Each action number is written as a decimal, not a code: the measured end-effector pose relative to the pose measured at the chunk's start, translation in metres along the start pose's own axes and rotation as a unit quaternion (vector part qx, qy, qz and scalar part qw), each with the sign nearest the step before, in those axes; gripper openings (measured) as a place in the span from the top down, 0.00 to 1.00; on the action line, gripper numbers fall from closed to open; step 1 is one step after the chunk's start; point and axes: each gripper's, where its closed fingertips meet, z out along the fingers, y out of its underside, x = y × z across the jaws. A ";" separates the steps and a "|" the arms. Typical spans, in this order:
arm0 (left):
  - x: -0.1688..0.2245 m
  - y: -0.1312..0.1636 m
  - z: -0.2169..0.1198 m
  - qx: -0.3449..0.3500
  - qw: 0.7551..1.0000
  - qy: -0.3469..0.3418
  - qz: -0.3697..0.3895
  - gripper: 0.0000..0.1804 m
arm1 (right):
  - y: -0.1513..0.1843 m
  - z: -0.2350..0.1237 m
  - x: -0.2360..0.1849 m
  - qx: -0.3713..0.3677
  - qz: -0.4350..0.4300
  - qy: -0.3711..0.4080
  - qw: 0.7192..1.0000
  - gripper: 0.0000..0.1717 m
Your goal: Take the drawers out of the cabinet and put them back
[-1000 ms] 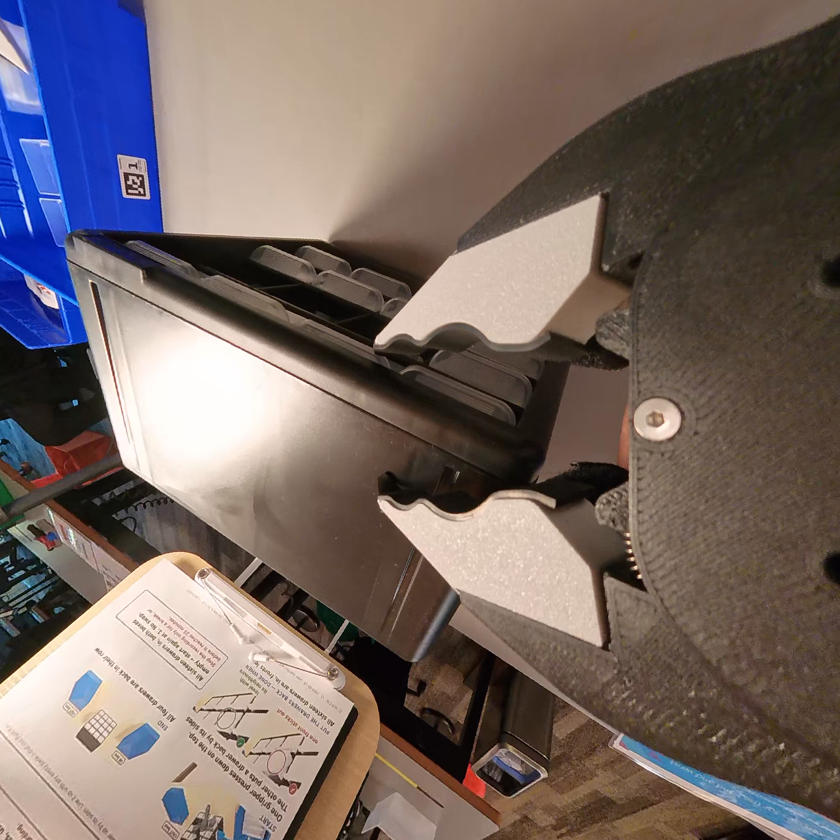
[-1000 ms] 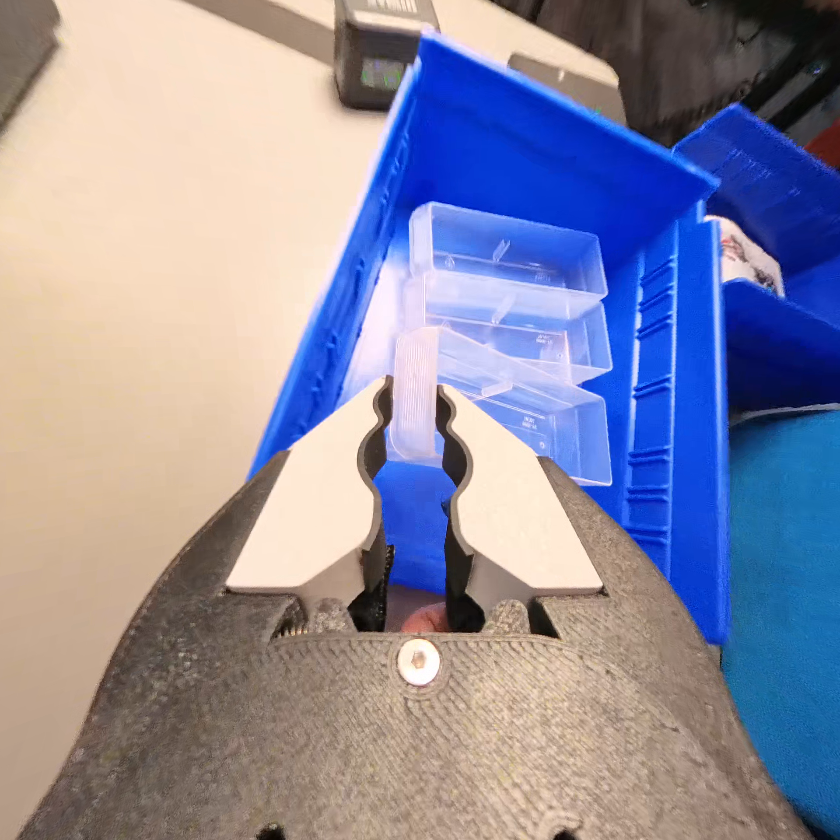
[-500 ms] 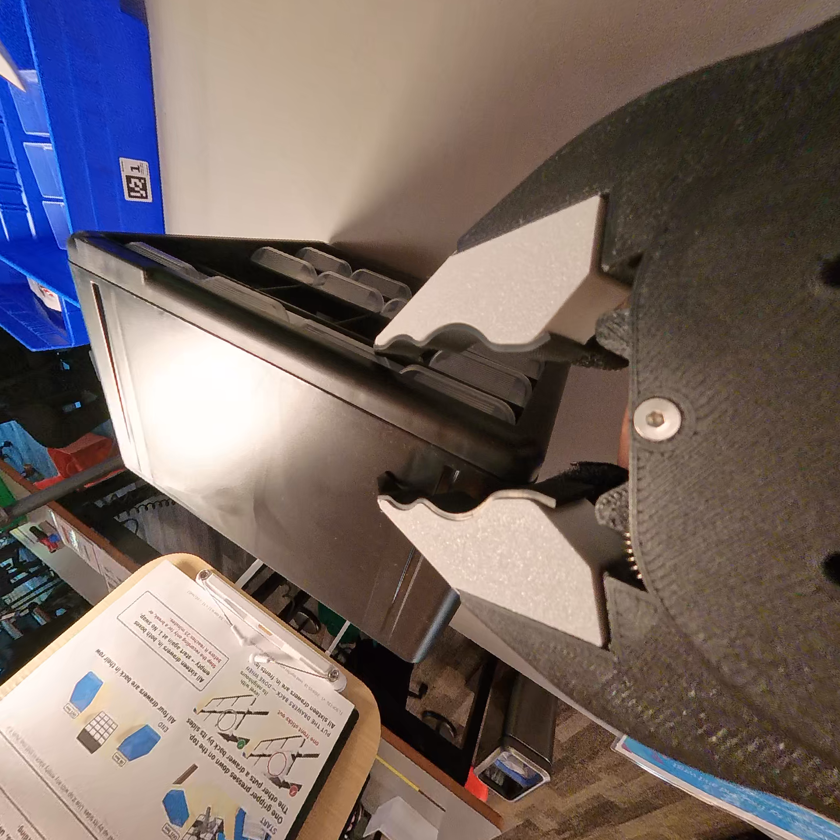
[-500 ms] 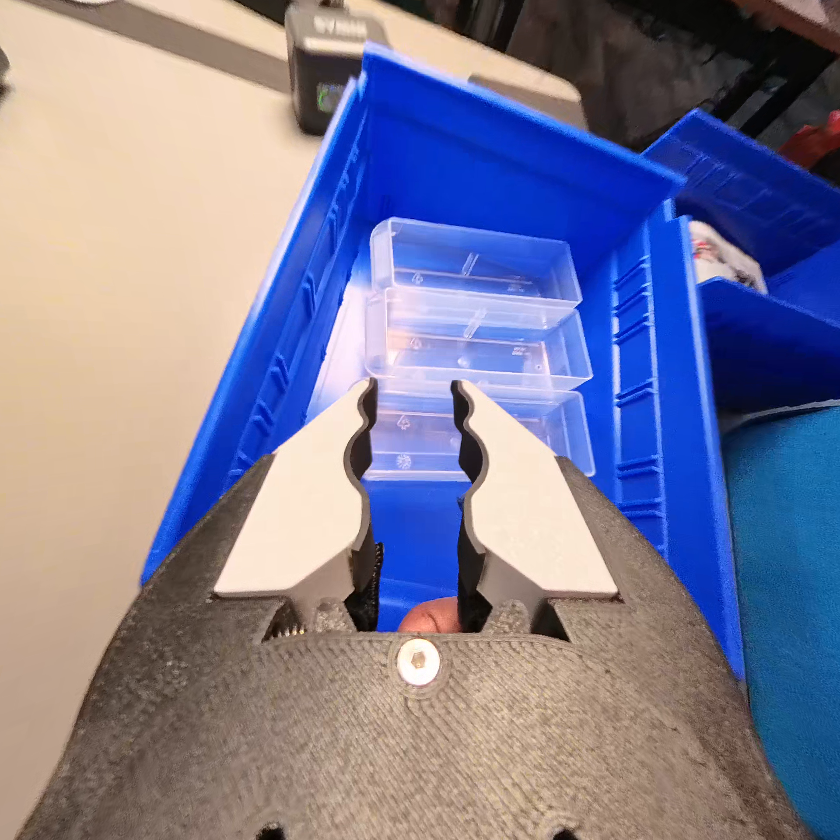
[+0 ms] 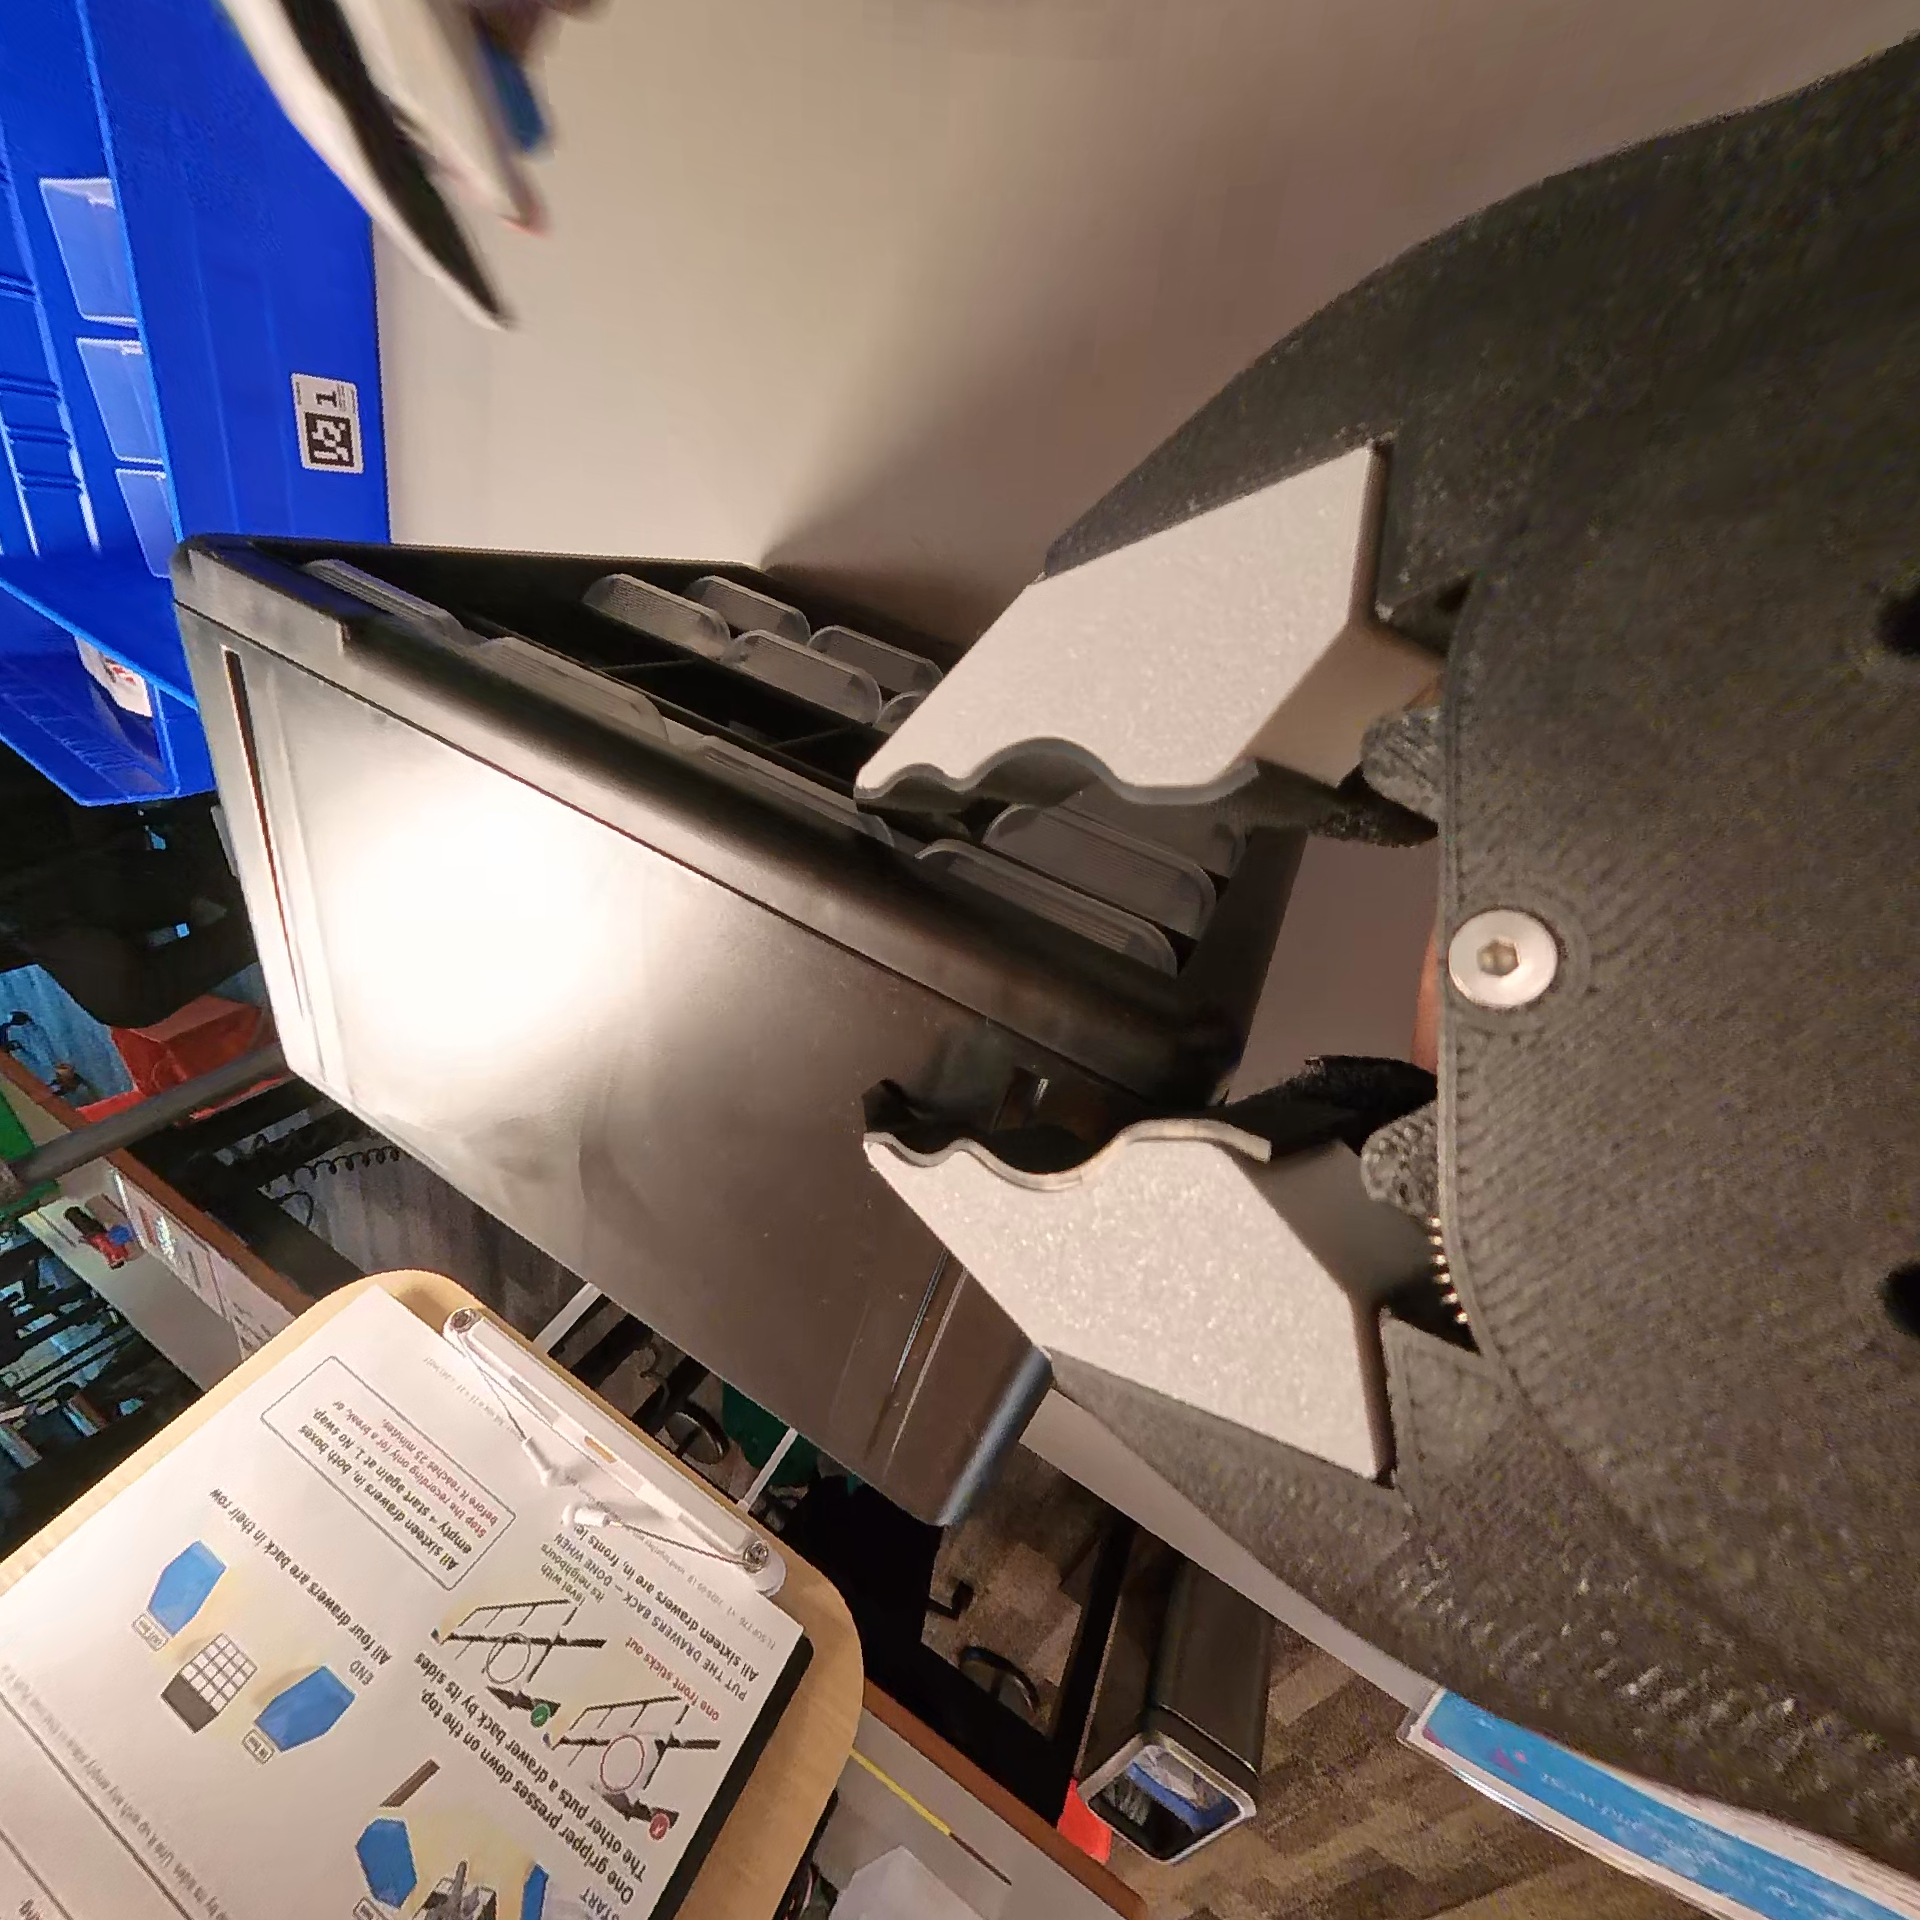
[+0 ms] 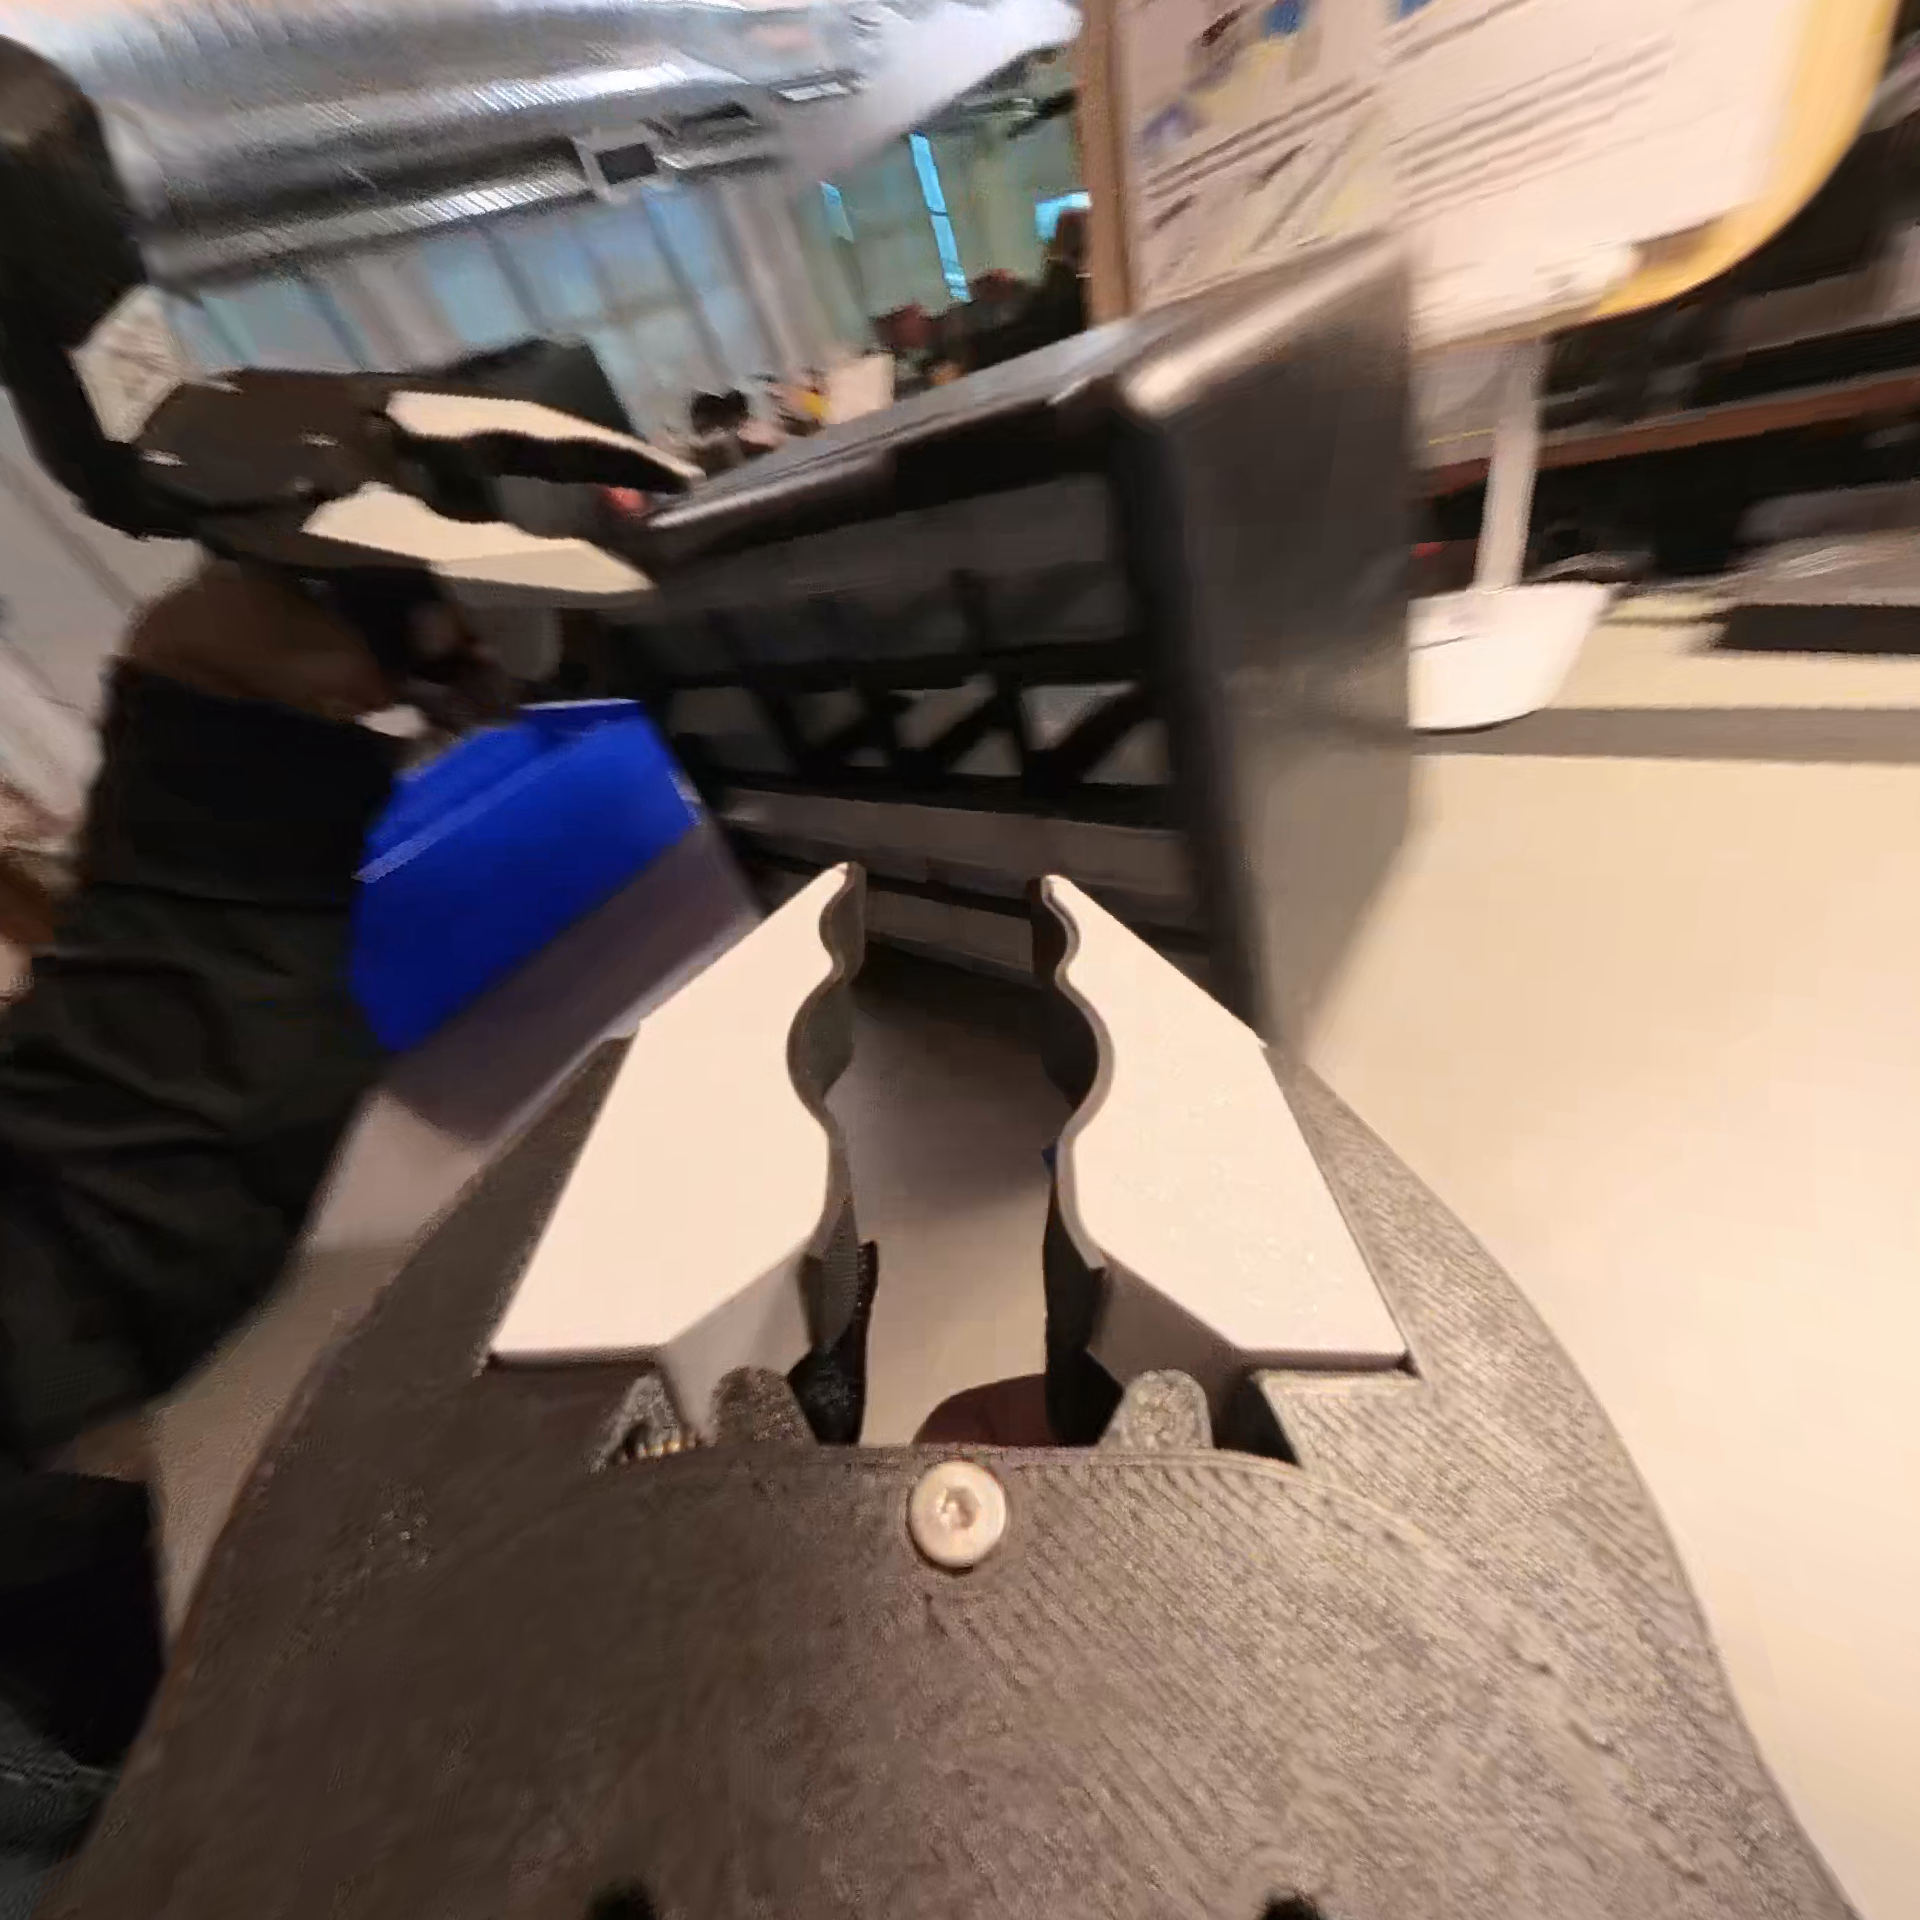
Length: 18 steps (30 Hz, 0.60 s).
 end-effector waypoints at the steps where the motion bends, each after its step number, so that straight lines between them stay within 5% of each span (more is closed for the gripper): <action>1: 0.000 0.000 0.000 0.000 1.000 0.001 -0.001 0.67 | 0.011 0.020 -0.017 0.001 0.025 -0.026 0.999 0.80; 9: 0.001 0.000 -0.001 0.006 1.000 0.009 -0.004 0.67 | 0.058 0.134 -0.108 -0.002 0.152 -0.093 0.984 0.80; 18: 0.001 0.000 -0.001 0.005 1.000 0.009 -0.003 0.67 | 0.035 0.182 -0.099 0.048 0.240 -0.079 0.966 0.80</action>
